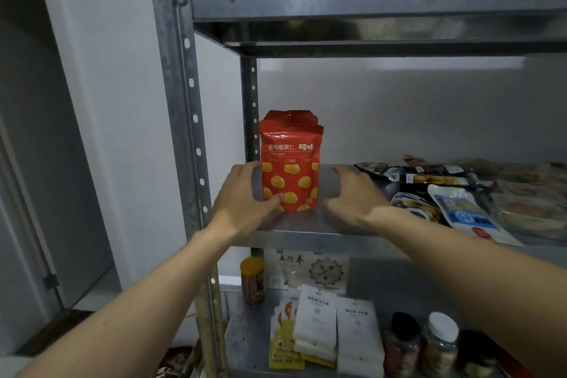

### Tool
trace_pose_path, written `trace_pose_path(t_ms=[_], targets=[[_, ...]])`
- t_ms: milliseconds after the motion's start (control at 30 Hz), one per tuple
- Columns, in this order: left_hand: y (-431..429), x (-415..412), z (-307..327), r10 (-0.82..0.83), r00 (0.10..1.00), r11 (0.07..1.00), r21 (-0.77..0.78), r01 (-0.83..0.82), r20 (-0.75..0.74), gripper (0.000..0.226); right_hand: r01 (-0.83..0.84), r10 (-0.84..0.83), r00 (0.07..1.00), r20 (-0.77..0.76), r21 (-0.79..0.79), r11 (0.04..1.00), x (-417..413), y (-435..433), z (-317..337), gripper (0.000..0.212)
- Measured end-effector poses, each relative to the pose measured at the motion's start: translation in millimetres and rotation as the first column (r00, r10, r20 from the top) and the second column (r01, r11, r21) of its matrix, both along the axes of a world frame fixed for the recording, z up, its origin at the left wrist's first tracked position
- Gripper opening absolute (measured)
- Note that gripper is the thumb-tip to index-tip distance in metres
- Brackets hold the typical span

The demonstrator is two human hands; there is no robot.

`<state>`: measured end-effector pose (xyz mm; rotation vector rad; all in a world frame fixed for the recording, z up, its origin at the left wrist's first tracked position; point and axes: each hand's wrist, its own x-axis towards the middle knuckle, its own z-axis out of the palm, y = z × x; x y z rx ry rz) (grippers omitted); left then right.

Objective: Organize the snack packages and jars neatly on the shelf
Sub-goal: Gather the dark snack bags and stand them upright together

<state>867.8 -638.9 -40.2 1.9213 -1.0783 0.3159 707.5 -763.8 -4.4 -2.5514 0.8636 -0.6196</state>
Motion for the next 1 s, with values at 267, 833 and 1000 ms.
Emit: trace_pose_path(t_ms=[267, 833, 1000], targets=[[1.8, -94.6, 12.7, 0.009, 0.903, 0.966, 0.23, -0.119, 0.43, 0.071, -0.103, -0.021, 0.973, -0.231, -0.51, 0.854, -80.1, -2.4, 2.9, 0.073], [-82.6, -152.9, 14.1, -0.11, 0.907, 0.959, 0.284, -0.011, 0.406, 0.069, -0.039, -0.042, 0.985, -0.165, -0.46, 0.887, -143.5, -81.1, 4.1, 0.077], [-132.3, -122.1, 20.1, -0.152, 0.922, 0.949, 0.314, 0.035, 0.357, 0.069, -0.001, -0.08, 0.984, -0.159, -0.456, 0.89, -114.5, -121.6, 5.9, 0.071]])
